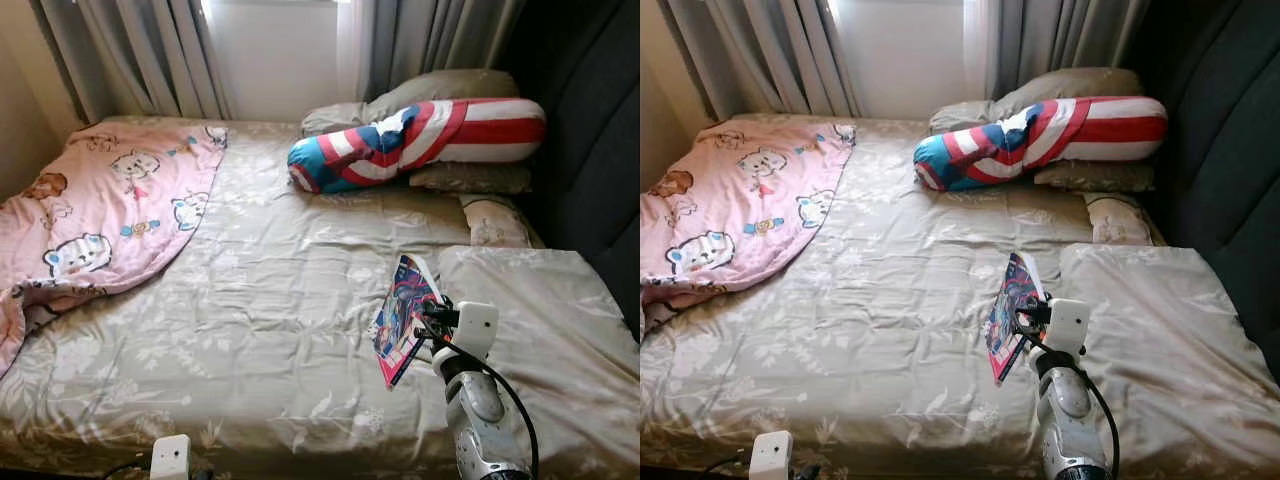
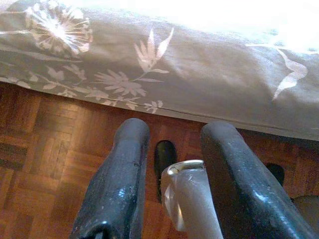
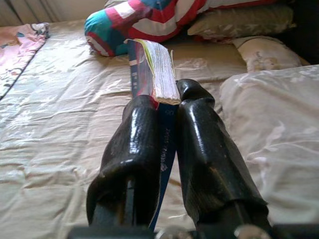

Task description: Clean up the room

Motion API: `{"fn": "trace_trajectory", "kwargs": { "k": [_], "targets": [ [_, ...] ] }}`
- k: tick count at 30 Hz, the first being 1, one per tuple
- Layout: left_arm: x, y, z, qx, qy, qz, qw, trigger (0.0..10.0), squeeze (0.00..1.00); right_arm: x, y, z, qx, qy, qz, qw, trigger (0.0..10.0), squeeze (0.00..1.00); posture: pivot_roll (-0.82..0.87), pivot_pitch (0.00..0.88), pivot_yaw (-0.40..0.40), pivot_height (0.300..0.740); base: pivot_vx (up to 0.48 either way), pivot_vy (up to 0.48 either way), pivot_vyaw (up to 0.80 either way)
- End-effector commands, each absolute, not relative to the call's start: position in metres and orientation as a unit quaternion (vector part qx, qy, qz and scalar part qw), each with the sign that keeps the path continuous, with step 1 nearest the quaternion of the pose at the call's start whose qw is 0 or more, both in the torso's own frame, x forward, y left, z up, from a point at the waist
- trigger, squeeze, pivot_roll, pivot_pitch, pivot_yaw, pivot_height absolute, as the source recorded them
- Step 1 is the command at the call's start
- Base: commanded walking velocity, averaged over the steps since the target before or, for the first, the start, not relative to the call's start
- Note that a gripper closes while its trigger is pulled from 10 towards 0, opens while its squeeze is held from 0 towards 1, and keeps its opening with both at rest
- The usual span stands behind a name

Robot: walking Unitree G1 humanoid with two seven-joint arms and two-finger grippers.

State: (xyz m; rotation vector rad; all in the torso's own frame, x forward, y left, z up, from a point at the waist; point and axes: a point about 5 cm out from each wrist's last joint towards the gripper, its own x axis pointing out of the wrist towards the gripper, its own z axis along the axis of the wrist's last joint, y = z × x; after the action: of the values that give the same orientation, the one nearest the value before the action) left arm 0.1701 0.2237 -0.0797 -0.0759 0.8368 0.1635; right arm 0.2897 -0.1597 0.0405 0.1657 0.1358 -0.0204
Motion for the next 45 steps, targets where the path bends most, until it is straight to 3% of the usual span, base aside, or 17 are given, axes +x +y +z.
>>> {"fn": "trace_trajectory", "kwargs": {
  "k": [1, 28, 39, 45],
  "targets": [
    [0.163, 0.222, -0.084, -0.036, 0.421, 0.079, 0.903, 10.0, 0.0, 0.294, -0.163, 0.049, 0.084, 0.05, -0.014, 0.995, 10.0, 0.0, -0.04, 0.0, -0.025, 0.74, 0.0, 0.0, 0.0],
    [0.165, 0.221, -0.083, -0.046, 0.416, 0.08, 0.905, 10.0, 0.0, 0.29, -0.149, 0.043, 0.089, 0.068, 0.036, 0.993, 10.0, 0.0, -0.04, 0.0, -0.019, 0.74, 0.0, 0.0, 0.0],
    [0.166, 0.223, -0.082, -0.047, 0.414, 0.081, 0.906, 10.0, 0.0, 0.291, -0.15, 0.042, 0.087, 0.074, 0.038, 0.993, 10.0, 0.0, -0.04, 0.004, -0.019, 0.74, 0.0, 0.437, 0.0],
    [0.166, 0.223, -0.082, -0.043, 0.415, 0.08, 0.905, 10.0, 0.0, 0.29, -0.15, 0.042, 0.086, 0.077, 0.038, 0.993, 10.0, 0.0, -0.04, 0.008, -0.018, 0.74, 0.0, 0.087, 0.0]
  ]
}}
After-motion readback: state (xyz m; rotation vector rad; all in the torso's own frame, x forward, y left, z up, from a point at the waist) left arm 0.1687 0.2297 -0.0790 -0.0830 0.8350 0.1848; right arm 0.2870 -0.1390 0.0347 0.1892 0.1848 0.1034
